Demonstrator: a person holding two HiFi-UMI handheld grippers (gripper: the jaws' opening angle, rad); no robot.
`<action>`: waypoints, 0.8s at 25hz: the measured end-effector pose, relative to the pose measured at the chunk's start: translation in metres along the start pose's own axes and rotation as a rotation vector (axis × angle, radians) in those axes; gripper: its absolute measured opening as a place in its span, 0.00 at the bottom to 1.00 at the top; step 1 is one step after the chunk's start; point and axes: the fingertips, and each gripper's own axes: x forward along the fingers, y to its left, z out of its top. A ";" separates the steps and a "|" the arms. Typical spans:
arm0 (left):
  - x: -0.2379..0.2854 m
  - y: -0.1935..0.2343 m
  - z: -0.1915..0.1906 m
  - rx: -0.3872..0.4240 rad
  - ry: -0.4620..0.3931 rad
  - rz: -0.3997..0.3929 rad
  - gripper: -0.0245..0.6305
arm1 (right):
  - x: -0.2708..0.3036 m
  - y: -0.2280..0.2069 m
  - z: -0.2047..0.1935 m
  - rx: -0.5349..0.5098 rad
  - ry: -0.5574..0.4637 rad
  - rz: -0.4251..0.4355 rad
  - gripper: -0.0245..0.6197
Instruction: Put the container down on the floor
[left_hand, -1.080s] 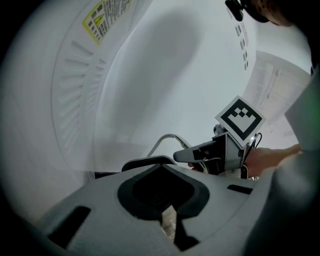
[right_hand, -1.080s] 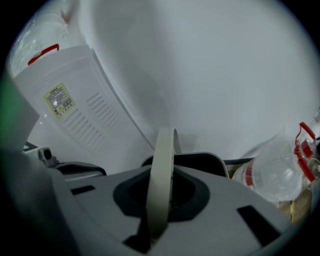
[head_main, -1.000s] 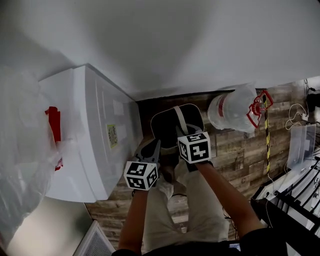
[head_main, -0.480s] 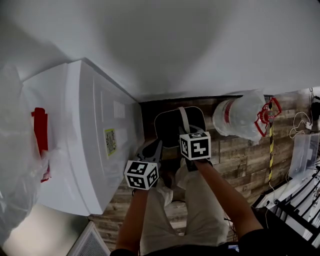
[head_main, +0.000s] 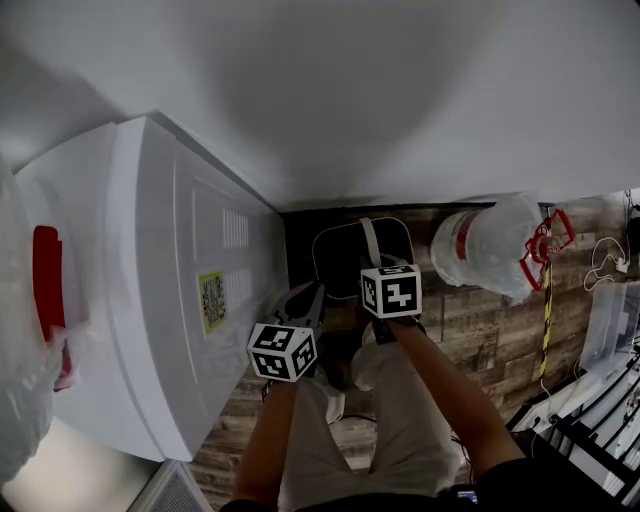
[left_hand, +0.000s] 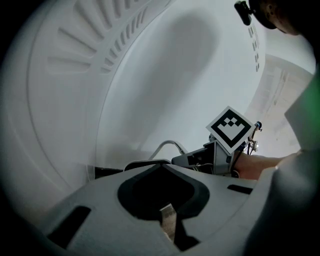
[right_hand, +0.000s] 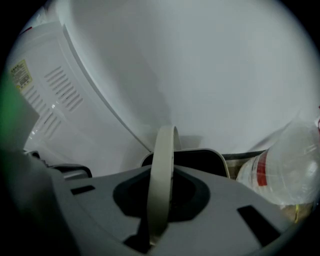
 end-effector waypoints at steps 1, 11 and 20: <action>0.002 0.002 -0.001 -0.002 0.000 0.000 0.06 | 0.004 -0.001 0.000 0.004 0.000 0.000 0.09; 0.025 0.016 -0.010 0.011 -0.002 0.002 0.06 | 0.038 -0.013 -0.007 0.041 0.003 0.010 0.09; 0.034 0.028 -0.019 0.013 -0.003 0.010 0.06 | 0.060 -0.020 -0.012 0.066 -0.002 0.018 0.09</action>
